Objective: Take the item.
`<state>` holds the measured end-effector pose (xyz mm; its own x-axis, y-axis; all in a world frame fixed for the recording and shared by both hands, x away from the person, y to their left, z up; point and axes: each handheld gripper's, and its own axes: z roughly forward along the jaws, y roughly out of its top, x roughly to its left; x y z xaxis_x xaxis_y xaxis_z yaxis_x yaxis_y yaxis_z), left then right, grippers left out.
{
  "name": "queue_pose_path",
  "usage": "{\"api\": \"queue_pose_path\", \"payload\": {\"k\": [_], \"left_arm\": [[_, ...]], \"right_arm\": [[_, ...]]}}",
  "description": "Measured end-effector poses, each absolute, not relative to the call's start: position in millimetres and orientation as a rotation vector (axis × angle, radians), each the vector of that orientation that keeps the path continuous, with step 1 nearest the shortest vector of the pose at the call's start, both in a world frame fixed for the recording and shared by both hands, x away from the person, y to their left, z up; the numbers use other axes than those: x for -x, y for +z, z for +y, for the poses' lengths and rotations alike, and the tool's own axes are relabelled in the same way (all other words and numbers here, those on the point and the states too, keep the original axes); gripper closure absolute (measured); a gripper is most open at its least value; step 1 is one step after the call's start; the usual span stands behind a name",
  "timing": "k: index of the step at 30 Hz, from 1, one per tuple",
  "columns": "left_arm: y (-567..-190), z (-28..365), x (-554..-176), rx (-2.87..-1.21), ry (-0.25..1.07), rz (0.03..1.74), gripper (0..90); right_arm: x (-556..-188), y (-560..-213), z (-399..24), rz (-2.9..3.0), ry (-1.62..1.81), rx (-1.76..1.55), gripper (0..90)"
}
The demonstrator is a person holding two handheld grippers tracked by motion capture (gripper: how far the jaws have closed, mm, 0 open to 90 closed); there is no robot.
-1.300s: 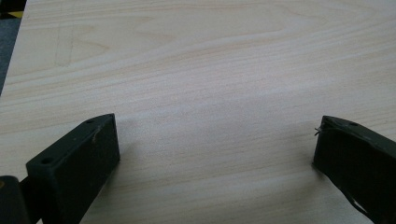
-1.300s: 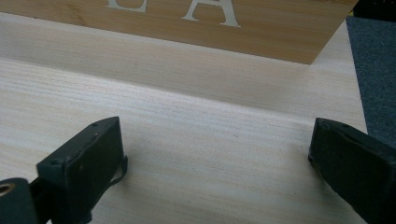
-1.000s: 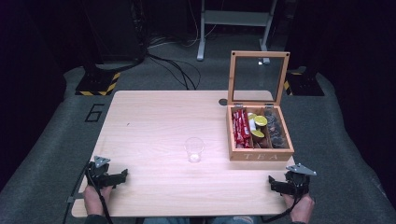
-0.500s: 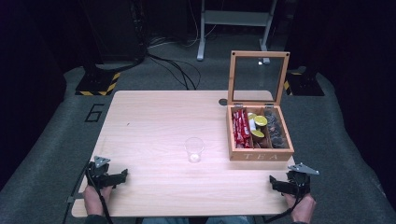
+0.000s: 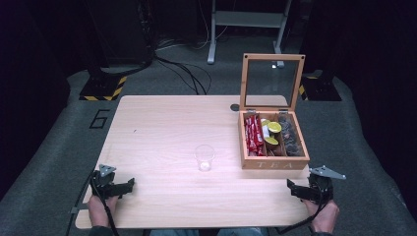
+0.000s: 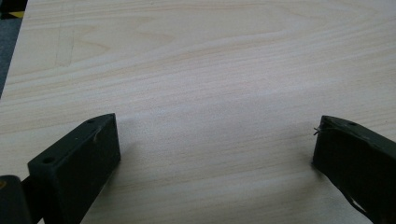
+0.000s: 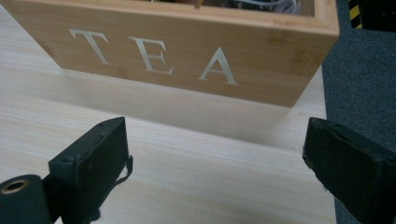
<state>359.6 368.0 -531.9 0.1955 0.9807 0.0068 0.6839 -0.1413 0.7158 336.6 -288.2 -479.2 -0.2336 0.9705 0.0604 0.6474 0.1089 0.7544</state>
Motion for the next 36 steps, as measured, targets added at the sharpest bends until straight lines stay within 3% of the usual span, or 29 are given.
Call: {"api": "queue_pose_path", "payload": {"k": [23, 32, 36], "left_arm": [[-531.8, 368.0, -359.6, -1.896, 0.662, 1.55, 0.6], [-531.8, 368.0, -359.6, -1.896, 0.661, 1.55, 0.6], [-531.8, 367.9, -359.6, -1.895, 0.661, 1.55, 0.6]], "right_arm": [[-377.1, -430.3, -284.1, 1.988, 0.959, -1.491, 7.5], [-410.1, -423.4, -287.1, 1.992, 0.975, -1.522, 16.6], [-422.9, -425.8, -288.8, 2.001, 0.972, -1.549, 26.2]]}}
